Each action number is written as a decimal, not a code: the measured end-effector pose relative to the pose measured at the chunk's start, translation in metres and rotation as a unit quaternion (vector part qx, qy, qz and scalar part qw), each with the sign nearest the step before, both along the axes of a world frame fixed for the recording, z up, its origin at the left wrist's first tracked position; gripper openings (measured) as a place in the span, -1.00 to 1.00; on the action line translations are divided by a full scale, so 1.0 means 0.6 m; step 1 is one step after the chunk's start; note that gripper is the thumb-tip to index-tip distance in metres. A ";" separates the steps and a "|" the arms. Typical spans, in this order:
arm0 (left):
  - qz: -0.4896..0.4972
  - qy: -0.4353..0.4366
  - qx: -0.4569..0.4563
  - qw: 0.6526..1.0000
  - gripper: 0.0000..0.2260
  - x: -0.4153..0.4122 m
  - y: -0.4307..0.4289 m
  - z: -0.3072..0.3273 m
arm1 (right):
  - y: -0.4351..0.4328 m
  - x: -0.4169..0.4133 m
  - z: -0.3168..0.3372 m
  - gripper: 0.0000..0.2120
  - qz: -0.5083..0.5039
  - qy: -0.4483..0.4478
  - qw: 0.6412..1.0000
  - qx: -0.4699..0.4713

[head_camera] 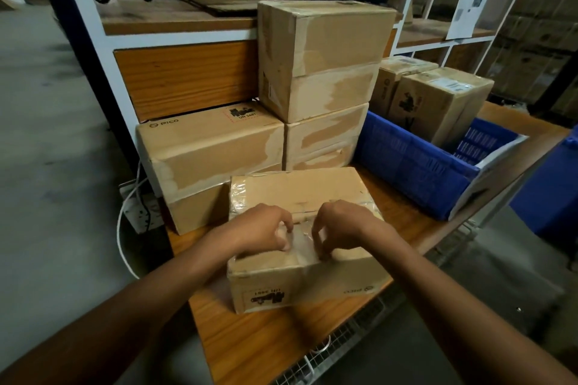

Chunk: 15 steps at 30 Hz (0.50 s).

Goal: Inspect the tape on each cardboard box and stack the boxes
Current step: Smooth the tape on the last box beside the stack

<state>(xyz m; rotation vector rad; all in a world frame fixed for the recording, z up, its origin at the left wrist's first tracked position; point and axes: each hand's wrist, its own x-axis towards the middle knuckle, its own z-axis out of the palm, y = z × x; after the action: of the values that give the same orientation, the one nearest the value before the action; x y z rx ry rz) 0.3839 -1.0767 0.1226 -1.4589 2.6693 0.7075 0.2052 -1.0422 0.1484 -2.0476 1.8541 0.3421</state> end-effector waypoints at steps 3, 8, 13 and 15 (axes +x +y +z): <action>0.015 0.027 -0.009 0.999 -0.58 0.017 -0.011 0.005 | -0.014 0.027 0.012 -0.44 0.034 -0.043 0.998 -0.007; -0.003 -0.140 -0.015 0.990 0.00 0.053 -0.041 -0.004 | -0.052 0.077 0.005 -0.21 0.092 0.010 0.995 0.033; 0.023 -0.133 -0.024 0.991 0.16 0.059 -0.078 -0.004 | -0.115 0.058 -0.004 0.06 0.097 0.028 0.995 0.009; 0.027 -0.149 0.003 0.988 0.18 0.061 -0.099 -0.015 | -0.130 0.041 -0.017 0.08 0.117 0.053 0.991 0.033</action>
<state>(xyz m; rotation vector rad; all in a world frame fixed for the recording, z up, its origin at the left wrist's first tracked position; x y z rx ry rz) 0.4206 -1.1359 0.1138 -1.5048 2.4095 0.4574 0.2295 -1.1203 0.1382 -2.2456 1.6367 0.5746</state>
